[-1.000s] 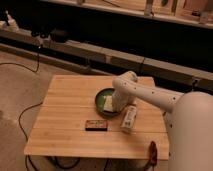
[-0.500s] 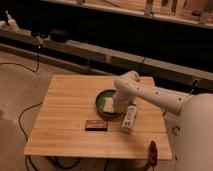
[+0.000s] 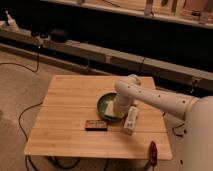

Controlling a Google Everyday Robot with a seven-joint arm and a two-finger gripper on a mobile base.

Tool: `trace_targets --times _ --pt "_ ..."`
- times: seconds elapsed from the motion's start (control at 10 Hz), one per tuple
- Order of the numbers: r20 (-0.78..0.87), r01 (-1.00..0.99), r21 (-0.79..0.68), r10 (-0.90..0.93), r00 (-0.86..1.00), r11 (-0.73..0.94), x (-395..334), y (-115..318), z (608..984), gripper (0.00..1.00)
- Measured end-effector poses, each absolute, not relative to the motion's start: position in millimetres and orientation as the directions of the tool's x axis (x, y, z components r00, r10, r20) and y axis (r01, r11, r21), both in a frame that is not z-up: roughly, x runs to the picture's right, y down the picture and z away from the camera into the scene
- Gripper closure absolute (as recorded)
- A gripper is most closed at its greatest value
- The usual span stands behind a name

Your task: Push the ceramic bowl across the table

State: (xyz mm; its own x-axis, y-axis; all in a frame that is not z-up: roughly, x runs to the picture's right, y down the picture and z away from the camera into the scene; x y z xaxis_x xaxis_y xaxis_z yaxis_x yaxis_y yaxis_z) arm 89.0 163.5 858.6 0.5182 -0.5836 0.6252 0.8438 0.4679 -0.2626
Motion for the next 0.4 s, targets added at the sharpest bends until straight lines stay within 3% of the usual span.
trace_targets --times 0.4 --pt "0.617 0.84 -0.263 -0.586 0.525 0.475 90.8 160.6 856.7 0.95"
